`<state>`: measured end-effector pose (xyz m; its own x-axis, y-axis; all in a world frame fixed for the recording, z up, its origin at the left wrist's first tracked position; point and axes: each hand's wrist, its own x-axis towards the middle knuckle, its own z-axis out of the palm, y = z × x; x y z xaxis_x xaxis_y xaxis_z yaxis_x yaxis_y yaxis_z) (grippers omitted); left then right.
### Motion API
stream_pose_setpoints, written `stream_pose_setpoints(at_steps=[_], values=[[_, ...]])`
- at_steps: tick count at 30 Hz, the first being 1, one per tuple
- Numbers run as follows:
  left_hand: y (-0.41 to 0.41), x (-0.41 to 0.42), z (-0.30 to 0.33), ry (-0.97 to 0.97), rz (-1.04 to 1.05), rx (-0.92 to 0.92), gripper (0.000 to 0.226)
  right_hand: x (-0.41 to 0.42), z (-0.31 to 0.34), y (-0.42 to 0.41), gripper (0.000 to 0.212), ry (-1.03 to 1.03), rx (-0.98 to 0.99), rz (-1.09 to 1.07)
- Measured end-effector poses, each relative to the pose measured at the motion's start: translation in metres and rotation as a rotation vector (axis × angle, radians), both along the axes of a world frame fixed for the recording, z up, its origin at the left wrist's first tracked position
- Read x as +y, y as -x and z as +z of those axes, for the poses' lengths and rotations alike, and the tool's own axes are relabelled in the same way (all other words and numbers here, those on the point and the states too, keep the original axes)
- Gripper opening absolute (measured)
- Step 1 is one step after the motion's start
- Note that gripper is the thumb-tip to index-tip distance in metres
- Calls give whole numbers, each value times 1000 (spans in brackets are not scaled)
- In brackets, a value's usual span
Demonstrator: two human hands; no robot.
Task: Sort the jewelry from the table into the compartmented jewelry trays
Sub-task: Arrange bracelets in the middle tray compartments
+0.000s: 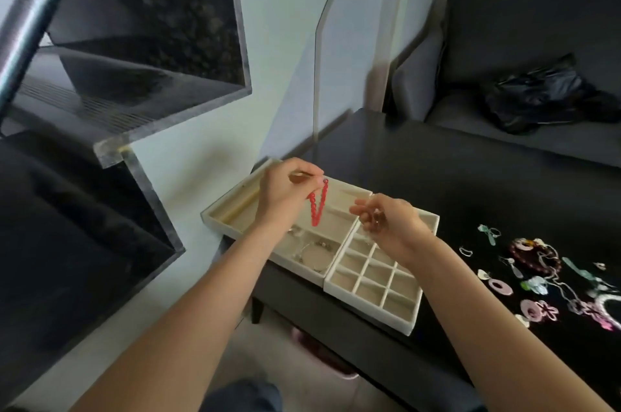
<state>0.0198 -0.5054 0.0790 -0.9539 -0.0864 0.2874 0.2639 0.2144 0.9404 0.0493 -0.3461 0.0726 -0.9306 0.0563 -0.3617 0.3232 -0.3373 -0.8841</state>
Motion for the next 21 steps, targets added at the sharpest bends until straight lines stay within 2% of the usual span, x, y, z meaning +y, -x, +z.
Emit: stream_pose_setpoints(at_steps=[3, 7, 10, 12, 15, 19, 21], values=[[15, 4, -11, 75, -25, -13, 32, 7, -8, 8, 24, 403, -31, -1], [41, 9, -27, 53, -4, -52, 29, 4, -12, 13, 42, 431, 77, 100], [60, 13, -51, 82, -5, -175, 30, 7, -10, 19, 40, 541, 75, 106], [67, 16, -69, 229, -43, -278, 32, 11, -11, 20, 40, 583, 37, 75], [75, 11, -84, 426, -48, -300, 34, 12, -13, 17, 36, 588, 10, 11], [81, -1, -88, 828, -143, -240, 25, 6, -13, 18, 44, 622, 92, 25], [78, -4, -86, 953, -137, -144, 27, 4, -12, 17, 46, 659, 106, 46]])
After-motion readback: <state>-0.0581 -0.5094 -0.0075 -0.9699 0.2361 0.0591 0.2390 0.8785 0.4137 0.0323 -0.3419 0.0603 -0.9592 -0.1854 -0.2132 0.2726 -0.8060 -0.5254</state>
